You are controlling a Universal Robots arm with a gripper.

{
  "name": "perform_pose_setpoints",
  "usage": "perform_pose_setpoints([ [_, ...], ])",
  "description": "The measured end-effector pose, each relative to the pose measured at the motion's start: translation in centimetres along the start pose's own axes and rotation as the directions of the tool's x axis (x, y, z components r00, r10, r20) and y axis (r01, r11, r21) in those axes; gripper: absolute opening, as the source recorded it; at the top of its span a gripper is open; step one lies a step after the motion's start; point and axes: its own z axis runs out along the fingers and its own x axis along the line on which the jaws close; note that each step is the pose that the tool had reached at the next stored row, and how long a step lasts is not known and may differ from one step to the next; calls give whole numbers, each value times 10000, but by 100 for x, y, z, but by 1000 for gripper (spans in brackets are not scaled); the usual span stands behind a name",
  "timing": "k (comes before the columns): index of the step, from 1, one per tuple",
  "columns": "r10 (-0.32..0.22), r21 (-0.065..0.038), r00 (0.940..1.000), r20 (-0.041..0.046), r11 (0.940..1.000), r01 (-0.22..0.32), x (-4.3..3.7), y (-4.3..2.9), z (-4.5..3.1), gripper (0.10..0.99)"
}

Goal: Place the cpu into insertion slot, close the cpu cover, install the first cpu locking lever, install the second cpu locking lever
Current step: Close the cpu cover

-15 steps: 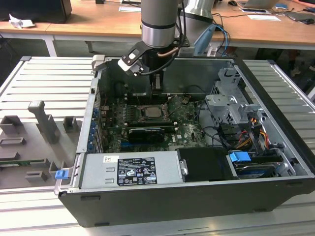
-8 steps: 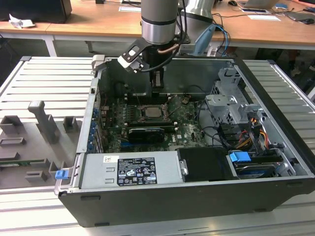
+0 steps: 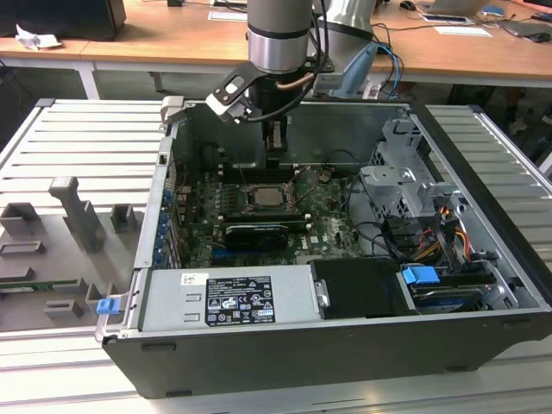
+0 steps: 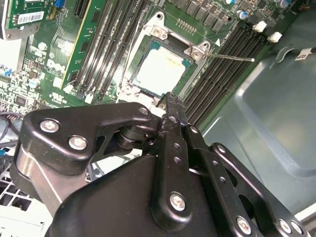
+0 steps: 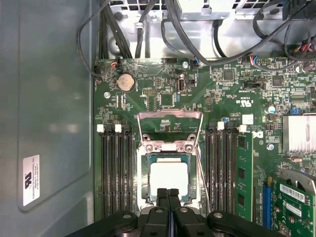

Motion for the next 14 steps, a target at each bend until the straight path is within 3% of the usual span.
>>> perform_pose_setpoints([
  [5,1,0,10000,3,10000,-1,12,3,-100,106],
  [14,1,0,10000,2,10000,-1,19,5,-188,106],
])
